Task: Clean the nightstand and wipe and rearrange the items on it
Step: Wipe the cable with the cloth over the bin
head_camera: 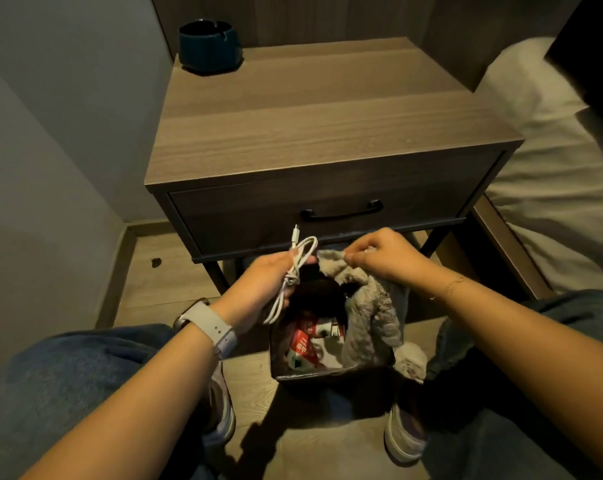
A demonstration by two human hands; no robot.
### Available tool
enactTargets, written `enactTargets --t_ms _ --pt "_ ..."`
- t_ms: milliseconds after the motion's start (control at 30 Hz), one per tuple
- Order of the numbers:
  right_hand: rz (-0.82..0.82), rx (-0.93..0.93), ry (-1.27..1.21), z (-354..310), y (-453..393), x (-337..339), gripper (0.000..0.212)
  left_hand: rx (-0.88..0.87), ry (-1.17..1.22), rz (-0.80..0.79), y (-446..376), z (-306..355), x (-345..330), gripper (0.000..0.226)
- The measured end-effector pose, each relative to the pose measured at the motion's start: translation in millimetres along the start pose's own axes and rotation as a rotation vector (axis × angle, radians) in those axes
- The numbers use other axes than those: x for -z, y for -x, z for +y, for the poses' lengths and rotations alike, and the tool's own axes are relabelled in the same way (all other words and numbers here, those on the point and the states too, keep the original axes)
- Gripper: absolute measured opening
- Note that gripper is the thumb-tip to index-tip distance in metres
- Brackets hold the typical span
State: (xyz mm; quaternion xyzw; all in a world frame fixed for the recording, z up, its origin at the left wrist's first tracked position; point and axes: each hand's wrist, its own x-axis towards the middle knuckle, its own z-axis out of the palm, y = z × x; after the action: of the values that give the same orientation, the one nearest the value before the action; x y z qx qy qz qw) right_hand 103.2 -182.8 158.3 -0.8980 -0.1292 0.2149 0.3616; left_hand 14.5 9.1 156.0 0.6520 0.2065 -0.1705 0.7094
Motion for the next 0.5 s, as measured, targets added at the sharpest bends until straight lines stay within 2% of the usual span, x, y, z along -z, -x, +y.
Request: enactTargets --t_ms 67,200,267,300,367,433,500 --pt "0.078 0.068 -0.164 -17 16 15 0.011 -0.055 -0.037 -0.032 14 13 6 0.027" --pt "0.163 0.149 -0.403 -58 36 53 0.018 -0.122 0.116 -0.094 49 51 12 0.019" --pt "0.233 0.215 -0.45 -84 34 73 0.018 -0.22 0.037 -0.068 60 78 20 0.017" --pt "0.266 0.249 -0.459 -100 31 83 0.016 -0.278 -0.015 -0.028 63 94 24 0.017" --pt "0.315 0.306 -0.475 -132 20 104 0.018 -0.348 -0.058 0.121 61 129 36 0.033" --pt "0.332 0.353 -0.499 -166 3 123 0.02 -0.35 -0.038 0.297 52 166 54 0.045" --pt "0.352 0.4 -0.502 -198 -20 137 0.018 -0.32 -0.06 0.391 36 197 74 0.046"
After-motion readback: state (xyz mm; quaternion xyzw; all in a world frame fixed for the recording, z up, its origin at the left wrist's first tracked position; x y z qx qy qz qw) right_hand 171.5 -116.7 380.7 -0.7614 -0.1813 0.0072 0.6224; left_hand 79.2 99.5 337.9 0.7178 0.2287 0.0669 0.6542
